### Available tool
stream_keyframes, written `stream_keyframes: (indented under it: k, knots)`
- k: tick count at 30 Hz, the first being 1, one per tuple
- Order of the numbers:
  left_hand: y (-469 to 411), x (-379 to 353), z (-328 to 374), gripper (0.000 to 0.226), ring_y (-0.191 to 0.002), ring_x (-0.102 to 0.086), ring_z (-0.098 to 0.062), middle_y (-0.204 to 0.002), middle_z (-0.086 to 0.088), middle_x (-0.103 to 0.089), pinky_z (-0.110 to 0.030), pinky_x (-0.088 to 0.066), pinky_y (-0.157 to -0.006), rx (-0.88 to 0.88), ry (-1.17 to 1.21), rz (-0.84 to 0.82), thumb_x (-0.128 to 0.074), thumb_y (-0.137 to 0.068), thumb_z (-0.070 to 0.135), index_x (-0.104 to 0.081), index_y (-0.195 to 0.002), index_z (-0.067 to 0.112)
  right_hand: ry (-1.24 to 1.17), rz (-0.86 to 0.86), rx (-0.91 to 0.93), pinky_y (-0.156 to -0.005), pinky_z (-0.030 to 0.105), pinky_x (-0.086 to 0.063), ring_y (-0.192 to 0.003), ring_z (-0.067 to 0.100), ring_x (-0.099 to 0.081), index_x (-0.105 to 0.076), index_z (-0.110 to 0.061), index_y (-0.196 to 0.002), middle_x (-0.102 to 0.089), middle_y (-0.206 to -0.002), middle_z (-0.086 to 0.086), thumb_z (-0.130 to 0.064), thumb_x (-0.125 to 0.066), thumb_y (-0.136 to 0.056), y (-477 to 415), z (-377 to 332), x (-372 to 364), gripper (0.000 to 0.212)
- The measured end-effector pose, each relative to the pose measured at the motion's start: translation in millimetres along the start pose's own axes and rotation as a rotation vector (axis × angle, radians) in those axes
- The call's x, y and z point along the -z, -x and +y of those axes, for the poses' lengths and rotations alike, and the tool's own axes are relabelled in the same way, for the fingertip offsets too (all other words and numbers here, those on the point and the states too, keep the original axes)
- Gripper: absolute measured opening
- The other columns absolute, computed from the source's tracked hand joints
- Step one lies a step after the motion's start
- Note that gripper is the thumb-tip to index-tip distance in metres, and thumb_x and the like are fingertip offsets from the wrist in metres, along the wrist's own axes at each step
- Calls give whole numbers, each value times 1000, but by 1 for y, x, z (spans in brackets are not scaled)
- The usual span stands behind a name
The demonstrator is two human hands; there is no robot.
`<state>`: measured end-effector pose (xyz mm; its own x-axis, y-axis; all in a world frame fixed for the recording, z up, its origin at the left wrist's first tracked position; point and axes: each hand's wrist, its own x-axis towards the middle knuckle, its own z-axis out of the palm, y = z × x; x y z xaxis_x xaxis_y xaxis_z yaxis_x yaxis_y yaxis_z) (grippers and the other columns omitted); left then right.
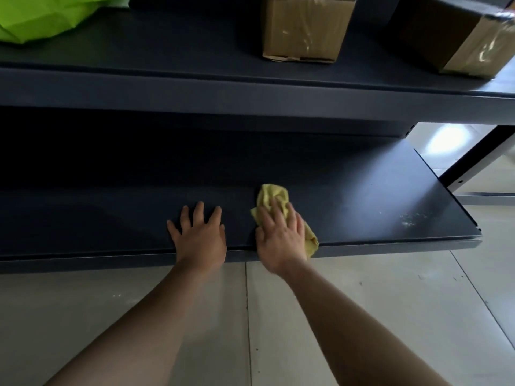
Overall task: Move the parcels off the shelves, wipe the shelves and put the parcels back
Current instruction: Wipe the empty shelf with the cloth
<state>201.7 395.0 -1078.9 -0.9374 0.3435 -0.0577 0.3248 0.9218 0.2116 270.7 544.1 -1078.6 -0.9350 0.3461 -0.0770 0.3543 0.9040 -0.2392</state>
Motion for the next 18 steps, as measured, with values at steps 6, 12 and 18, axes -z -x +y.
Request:
stream_keyframes:
  k: [6, 12, 18]
  knots:
    - [0, -4, 32, 48, -145, 0, -32, -159, -1, -8, -63, 0, -112, -95, 40, -86, -28, -100, 48, -24, -147, 38, -26, 85, 60, -120, 35, 0, -148, 18, -2, -21, -37, -150, -10, -161, -7, -41, -24, -101, 17, 67, 12, 49]
    - [2, -12, 55, 46, -145, -2, -30, -159, 1, -9, -61, -2, -113, -134, 35, -94, -29, -101, 36, -25, -147, 37, 41, 121, -293, -120, 41, -5, -148, 26, -3, -22, -32, -151, -9, -161, -2, -39, -26, -102, 24, 148, 34, 50]
    - [-3, -14, 76, 47, -147, -4, -24, -159, 2, -10, -56, -4, -117, -183, 55, -90, -30, -102, 29, -24, -149, 30, -20, 11, -31, -119, 47, 0, -148, 28, 6, -18, -38, -150, -2, -162, -6, -36, -27, -100, 6, 102, 29, 51]
